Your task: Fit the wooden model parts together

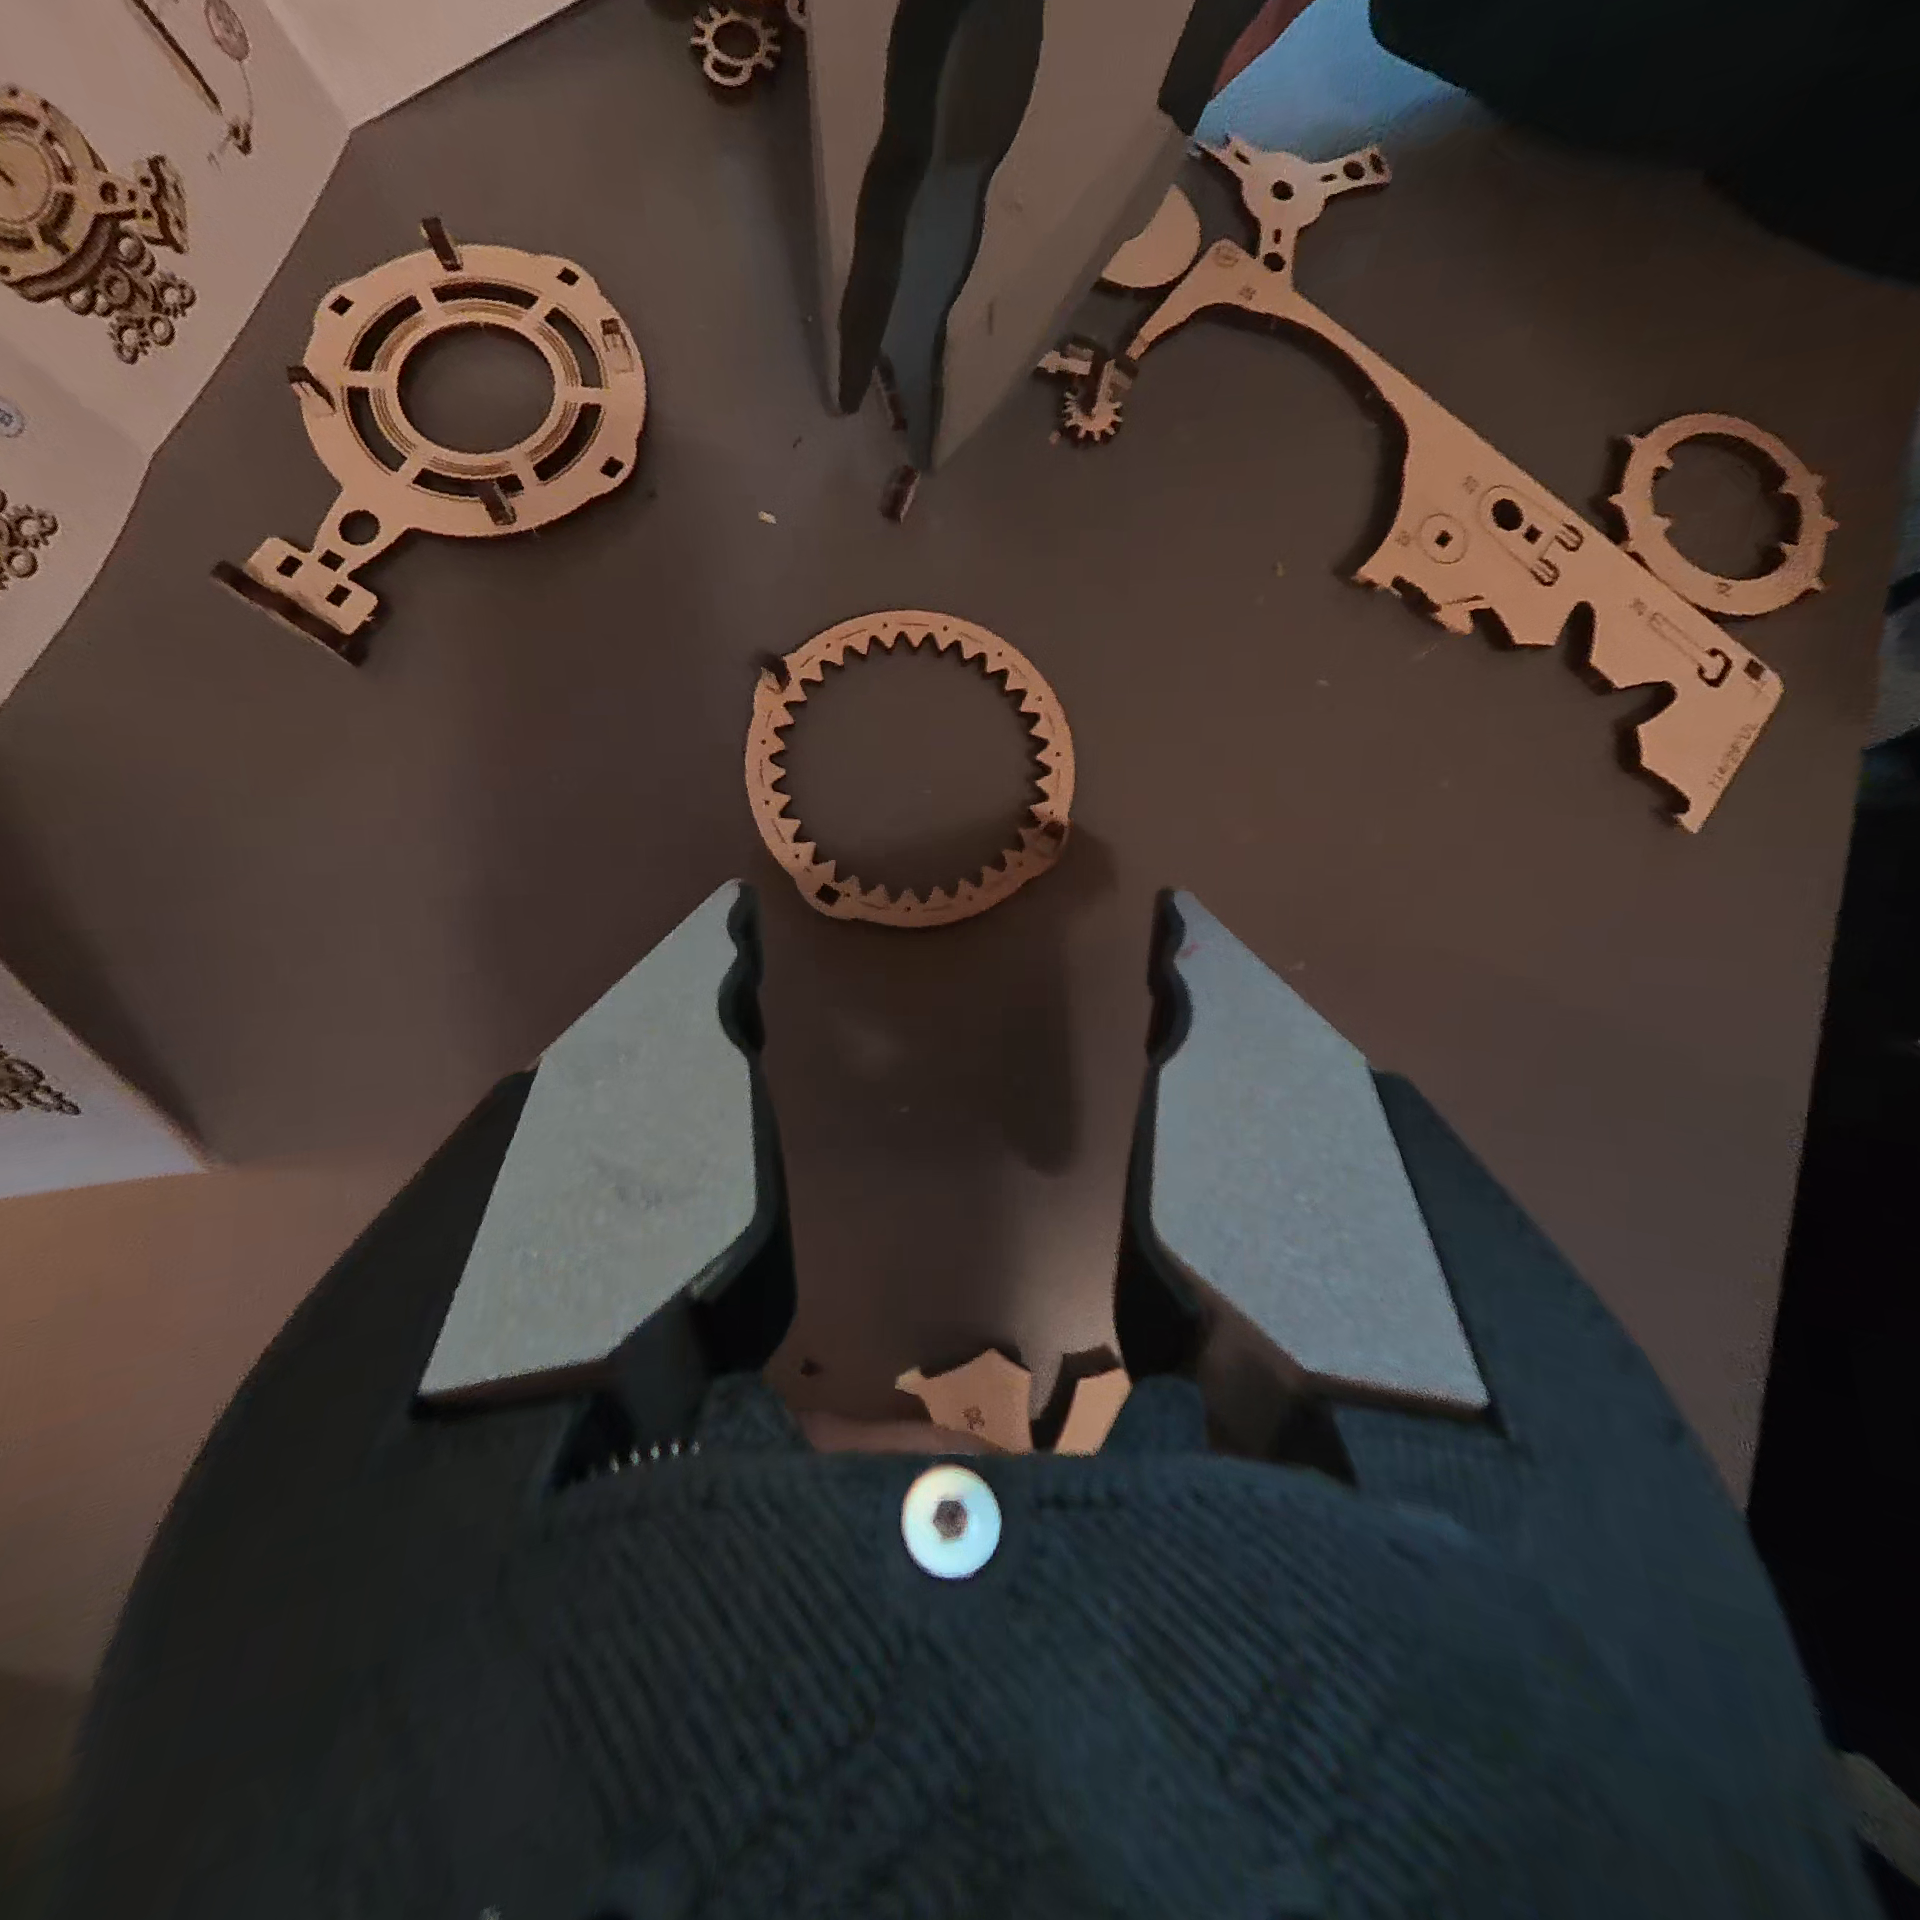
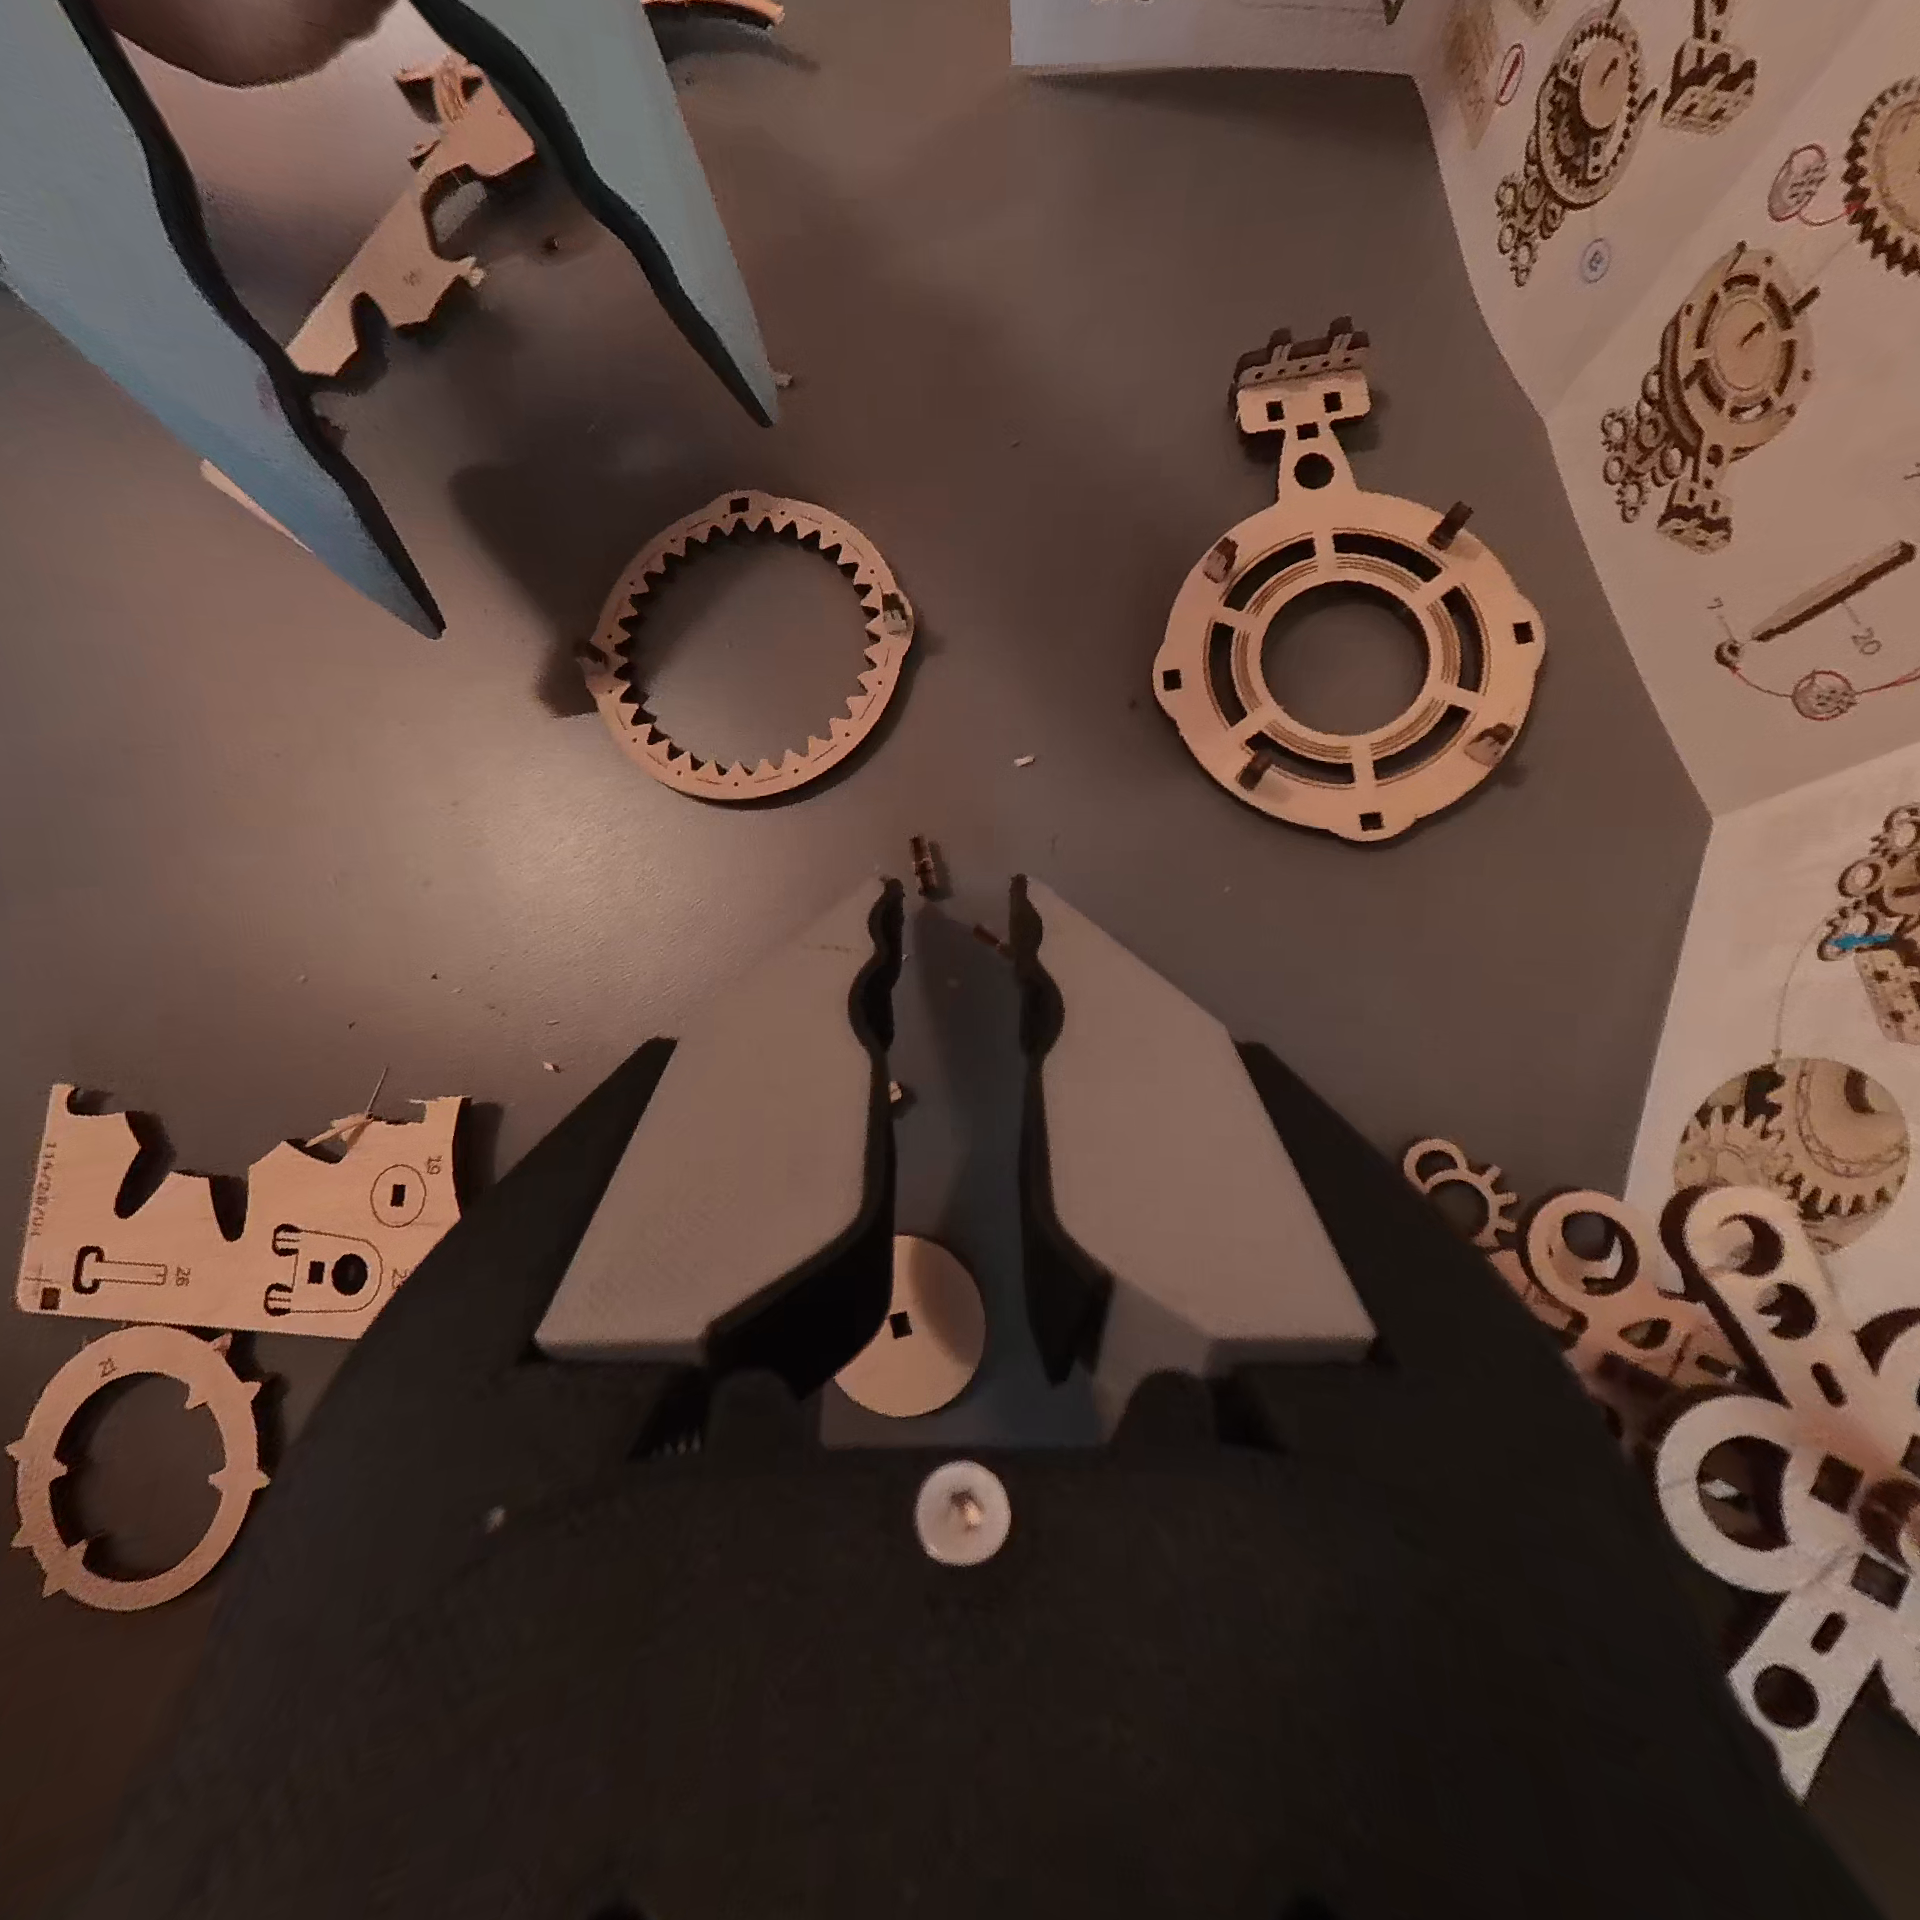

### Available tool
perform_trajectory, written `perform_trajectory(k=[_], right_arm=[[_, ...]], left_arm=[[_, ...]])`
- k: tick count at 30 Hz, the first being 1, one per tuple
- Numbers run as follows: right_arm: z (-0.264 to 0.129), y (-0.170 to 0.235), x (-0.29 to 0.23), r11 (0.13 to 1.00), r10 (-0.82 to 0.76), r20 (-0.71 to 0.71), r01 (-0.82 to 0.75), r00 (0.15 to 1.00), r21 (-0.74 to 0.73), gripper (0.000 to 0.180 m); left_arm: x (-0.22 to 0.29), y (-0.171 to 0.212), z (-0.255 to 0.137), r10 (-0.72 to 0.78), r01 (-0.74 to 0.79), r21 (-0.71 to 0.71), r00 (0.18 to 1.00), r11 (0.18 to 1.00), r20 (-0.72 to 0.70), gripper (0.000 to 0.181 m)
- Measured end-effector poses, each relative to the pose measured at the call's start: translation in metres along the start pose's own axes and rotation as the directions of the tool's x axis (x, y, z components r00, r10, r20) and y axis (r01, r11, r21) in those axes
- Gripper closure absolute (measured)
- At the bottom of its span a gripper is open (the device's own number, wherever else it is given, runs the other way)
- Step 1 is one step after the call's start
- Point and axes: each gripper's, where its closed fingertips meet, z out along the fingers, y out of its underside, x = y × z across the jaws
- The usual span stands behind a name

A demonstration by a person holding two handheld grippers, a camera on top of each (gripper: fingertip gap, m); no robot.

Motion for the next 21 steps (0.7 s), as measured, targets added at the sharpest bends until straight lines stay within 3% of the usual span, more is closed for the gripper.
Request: perform_trajectory(k=[6,10,13,21], right_arm=[[0.003,-0.002,-0.004,1.0,0.004,0.026,-0.004,1.0,0.003,0.162],[0.003,-0.01,-0.014,0.999,-0.017,0.064,0.015,0.998,0.034,0.162],[-0.003,-0.023,-0.046,0.989,-0.124,0.184,0.105,0.975,0.108,0.158],[0.033,-0.02,-0.066,0.956,-0.291,0.132,0.293,0.948,0.005,0.152]], left_arm=[[0.004,0.003,-0.003,0.058,-0.057,0.057,0.998,0.997,-0.023,0.119],[0.001,0.011,0.007,0.068,-0.068,0.014,0.998,0.998,-0.005,0.12],[-0.002,0.012,0.006,0.071,-0.071,0.016,0.997,0.997,0.01,0.123],[-0.002,0.009,0.008,0.045,-0.045,0.035,0.999,0.998,0.002,0.125]])
